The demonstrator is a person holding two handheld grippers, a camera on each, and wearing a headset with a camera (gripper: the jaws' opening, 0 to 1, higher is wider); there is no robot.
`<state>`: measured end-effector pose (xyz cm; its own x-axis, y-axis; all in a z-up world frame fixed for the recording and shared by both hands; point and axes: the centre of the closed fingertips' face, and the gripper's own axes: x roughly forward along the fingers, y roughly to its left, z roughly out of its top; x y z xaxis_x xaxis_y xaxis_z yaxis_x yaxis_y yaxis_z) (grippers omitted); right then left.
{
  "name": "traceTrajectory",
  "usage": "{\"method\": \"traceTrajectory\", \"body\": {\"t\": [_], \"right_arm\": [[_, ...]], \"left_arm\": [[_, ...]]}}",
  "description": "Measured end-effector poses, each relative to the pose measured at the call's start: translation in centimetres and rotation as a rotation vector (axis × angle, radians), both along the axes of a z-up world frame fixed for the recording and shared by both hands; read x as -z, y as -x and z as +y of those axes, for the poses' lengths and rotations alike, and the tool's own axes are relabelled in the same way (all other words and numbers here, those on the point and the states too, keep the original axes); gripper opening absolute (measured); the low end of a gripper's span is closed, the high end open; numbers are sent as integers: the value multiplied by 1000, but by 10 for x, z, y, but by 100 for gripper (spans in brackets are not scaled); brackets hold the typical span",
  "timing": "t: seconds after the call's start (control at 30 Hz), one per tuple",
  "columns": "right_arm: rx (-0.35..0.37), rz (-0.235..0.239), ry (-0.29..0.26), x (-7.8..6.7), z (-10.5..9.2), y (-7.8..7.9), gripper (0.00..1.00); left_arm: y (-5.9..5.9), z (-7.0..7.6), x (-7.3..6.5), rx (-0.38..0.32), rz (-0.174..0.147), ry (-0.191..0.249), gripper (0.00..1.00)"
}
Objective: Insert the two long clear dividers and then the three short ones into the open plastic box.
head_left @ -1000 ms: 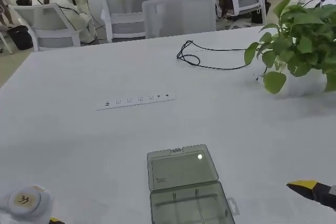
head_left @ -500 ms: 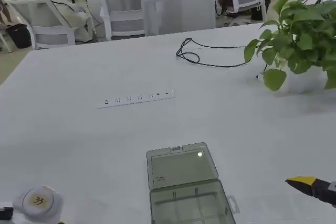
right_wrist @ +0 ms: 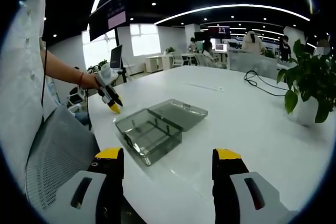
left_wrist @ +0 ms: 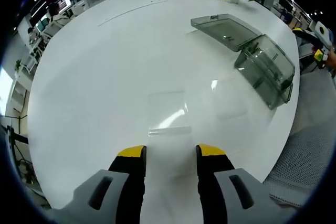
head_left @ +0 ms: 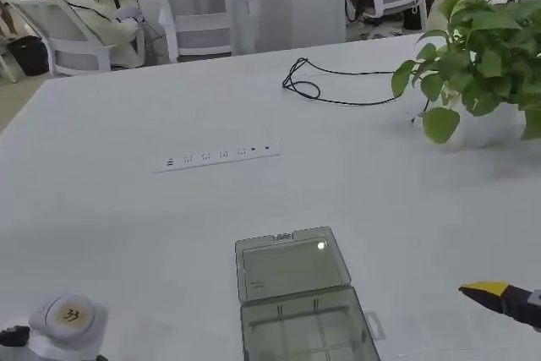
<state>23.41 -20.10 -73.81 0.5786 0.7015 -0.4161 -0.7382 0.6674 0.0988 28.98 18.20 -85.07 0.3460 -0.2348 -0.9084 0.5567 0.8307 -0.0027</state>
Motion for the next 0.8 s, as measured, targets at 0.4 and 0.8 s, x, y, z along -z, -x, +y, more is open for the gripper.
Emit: {"method": "traceTrajectory", "body": {"t": [0.4,0.8], "right_arm": [[3,3,0,1,2,2,69],[-1,7,3,-5,10,7,68]], "left_arm": [[0,0,0,-1,26,-14,32],[2,-3,-1,-16,14,45,31]]}}
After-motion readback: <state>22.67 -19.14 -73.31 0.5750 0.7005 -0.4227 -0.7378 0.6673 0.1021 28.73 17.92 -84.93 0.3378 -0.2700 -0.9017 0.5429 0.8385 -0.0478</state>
